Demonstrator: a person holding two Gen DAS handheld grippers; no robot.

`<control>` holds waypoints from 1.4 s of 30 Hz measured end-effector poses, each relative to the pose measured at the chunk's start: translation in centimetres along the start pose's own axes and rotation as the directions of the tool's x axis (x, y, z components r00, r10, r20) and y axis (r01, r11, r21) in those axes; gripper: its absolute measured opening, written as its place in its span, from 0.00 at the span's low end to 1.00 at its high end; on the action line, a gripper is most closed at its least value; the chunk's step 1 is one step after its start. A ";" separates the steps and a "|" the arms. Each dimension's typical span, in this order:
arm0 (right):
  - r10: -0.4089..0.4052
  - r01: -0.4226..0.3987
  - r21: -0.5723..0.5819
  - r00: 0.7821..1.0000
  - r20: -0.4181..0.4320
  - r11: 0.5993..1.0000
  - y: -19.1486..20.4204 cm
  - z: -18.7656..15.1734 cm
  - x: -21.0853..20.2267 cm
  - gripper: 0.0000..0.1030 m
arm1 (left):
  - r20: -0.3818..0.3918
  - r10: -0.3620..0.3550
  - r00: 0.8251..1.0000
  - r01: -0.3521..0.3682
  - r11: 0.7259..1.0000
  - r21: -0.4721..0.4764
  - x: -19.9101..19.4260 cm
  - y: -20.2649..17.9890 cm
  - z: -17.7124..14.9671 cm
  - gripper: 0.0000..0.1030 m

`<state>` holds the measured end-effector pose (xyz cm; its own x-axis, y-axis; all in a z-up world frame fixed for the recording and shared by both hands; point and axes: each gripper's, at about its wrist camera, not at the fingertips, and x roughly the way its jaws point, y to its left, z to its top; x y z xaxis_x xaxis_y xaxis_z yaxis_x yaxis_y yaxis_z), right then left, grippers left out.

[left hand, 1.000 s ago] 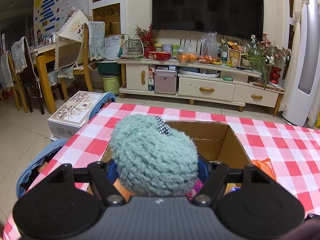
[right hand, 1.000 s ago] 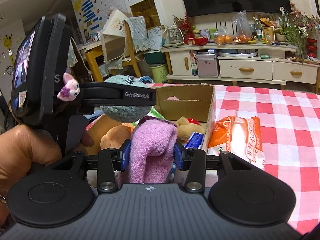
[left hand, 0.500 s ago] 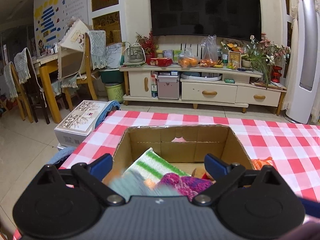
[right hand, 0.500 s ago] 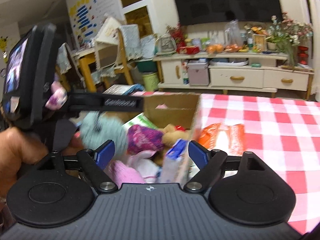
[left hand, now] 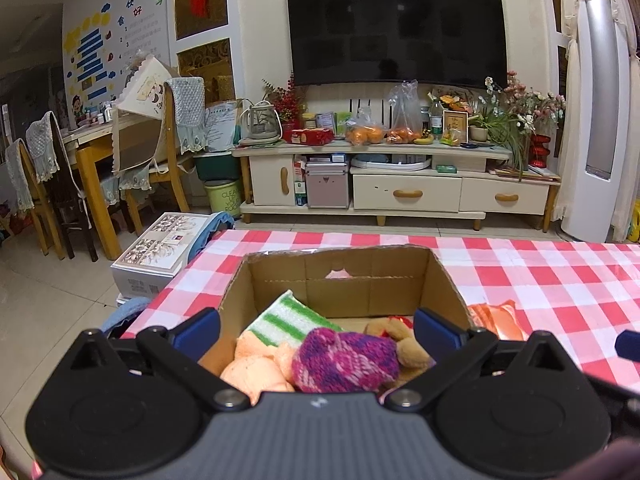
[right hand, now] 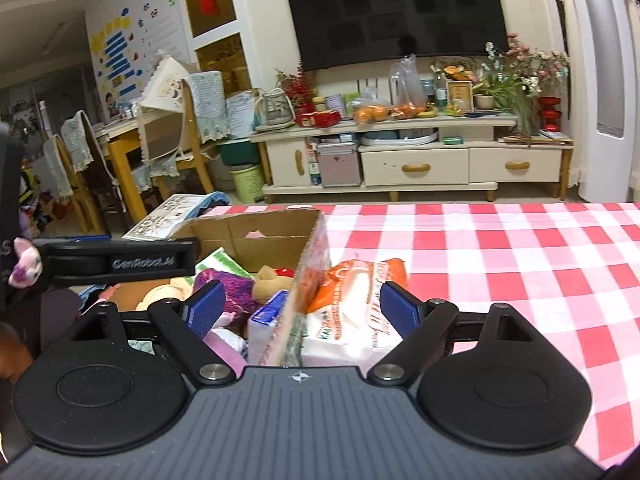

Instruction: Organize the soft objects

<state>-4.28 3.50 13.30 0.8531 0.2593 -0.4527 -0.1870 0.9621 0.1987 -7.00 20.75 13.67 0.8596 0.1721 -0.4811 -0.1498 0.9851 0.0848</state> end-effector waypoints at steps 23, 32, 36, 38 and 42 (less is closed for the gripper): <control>-0.079 0.079 -0.007 0.997 0.015 0.997 -1.0 -1.0 -4.8 1.00 | -0.018 -0.025 1.000 0.024 0.998 -0.050 -7.3 -1.1 -3.3 0.99; -0.082 0.083 -0.057 0.996 0.033 0.995 0.0 -1.7 -7.2 1.00 | 0.002 -0.002 1.000 0.002 1.000 -0.016 -10.9 -1.2 -4.6 0.99; -0.076 0.080 -0.082 0.996 0.048 0.993 0.6 -2.1 -8.4 1.00 | 0.016 0.008 1.000 -0.007 1.000 -0.015 -12.4 -0.9 -5.2 0.99; -0.073 0.077 -0.087 0.996 0.049 0.993 0.7 -2.3 -8.9 1.00 | 0.023 0.010 1.000 -0.010 1.000 -0.019 -13.1 -0.6 -5.5 0.99; -0.070 0.076 -0.105 0.996 0.060 0.992 1.1 -2.9 -10.1 1.00 | 0.037 0.012 0.999 -0.011 1.000 -0.027 -14.2 -0.4 -5.7 0.99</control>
<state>-14.52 2.18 15.53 0.8917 0.1856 -0.4128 -0.1714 0.9826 0.0714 -21.98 17.94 15.48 0.8752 0.1835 -0.4476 -0.1720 0.9828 0.0666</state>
